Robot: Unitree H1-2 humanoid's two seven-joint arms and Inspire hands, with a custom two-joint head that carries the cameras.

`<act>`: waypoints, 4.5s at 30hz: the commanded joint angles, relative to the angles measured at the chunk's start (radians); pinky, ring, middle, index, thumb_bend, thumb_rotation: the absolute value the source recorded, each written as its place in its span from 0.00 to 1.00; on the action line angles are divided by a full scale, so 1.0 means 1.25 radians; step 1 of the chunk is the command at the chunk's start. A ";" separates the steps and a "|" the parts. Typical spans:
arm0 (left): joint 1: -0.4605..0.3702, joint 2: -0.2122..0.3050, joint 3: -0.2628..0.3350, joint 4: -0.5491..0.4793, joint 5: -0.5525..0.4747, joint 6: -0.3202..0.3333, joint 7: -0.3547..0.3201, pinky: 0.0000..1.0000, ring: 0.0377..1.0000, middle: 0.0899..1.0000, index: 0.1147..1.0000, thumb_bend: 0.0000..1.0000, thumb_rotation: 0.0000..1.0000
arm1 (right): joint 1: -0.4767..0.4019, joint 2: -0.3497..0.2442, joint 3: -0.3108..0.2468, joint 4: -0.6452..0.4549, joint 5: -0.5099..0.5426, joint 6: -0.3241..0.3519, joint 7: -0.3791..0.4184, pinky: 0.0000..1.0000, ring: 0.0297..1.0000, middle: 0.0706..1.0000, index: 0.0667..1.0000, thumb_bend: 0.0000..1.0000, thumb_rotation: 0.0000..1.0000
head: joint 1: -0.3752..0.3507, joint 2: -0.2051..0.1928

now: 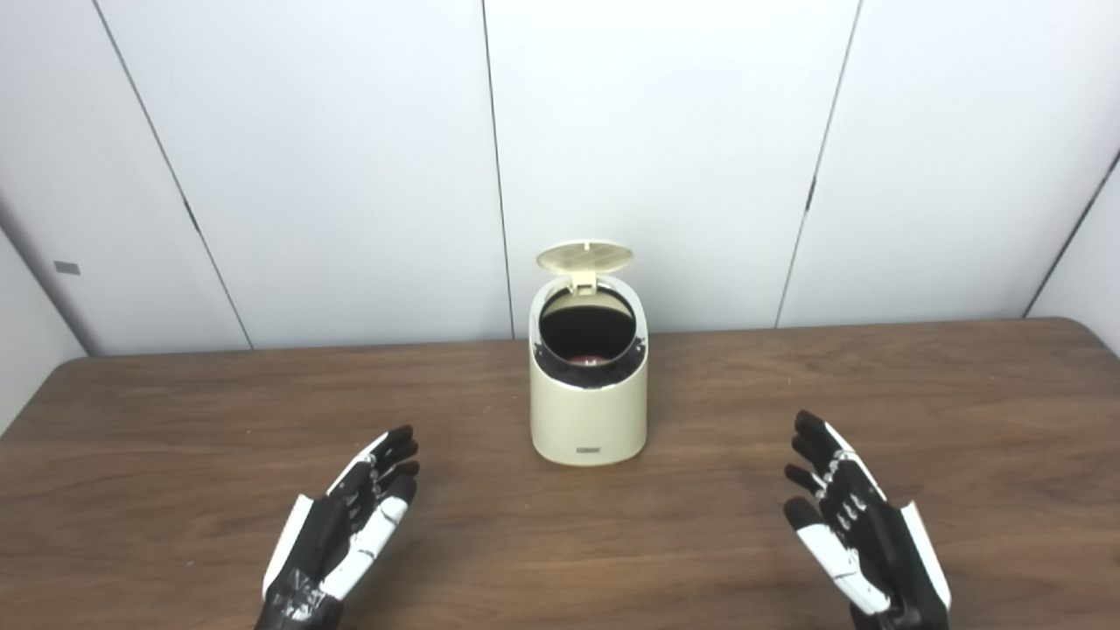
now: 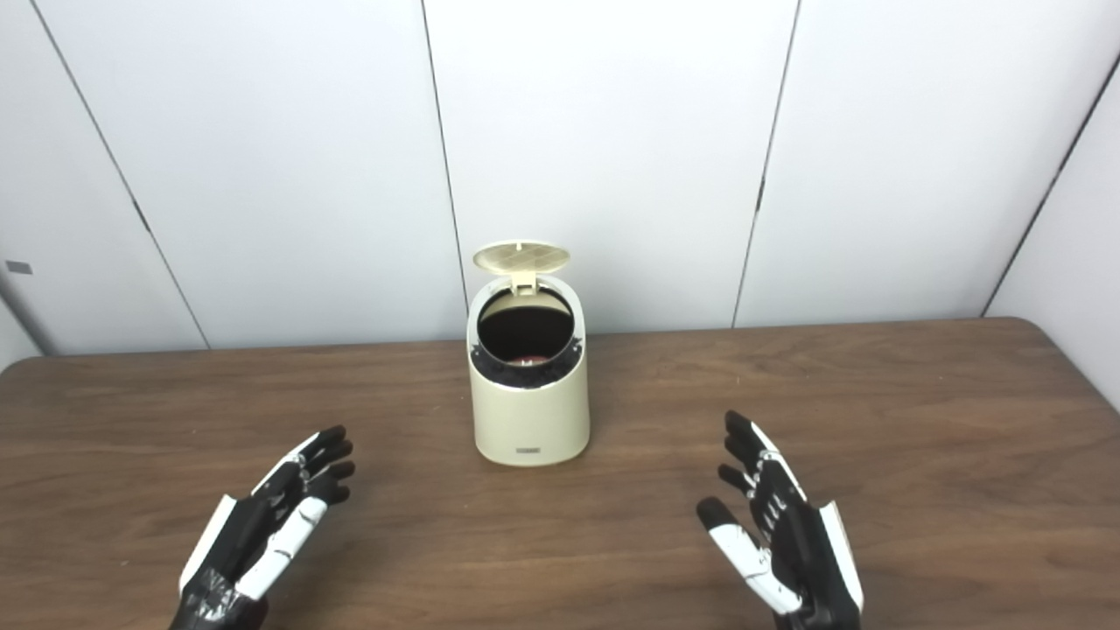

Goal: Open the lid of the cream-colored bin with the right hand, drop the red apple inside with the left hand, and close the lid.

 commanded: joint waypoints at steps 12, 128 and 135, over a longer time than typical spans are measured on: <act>0.025 -0.057 0.007 0.062 0.004 -0.094 0.033 0.83 0.86 0.88 0.91 0.51 0.68 | -0.268 -0.082 -0.001 0.024 -0.094 0.086 0.057 0.80 0.89 0.89 0.85 0.67 0.80 | -0.008 0.008; 0.026 -0.119 0.006 0.050 -0.030 -0.086 0.070 0.81 0.83 0.85 0.85 0.62 0.59 | -0.508 -0.235 0.295 0.099 -0.799 0.088 0.296 1.00 1.00 1.00 0.77 0.65 0.91 | 0.029 0.096; 0.029 -0.122 0.005 0.038 -0.034 -0.077 0.070 0.81 0.83 0.85 0.85 0.63 0.57 | -0.514 -0.234 0.315 0.113 -0.826 0.074 0.313 1.00 1.00 1.00 0.72 0.66 0.94 | 0.035 0.100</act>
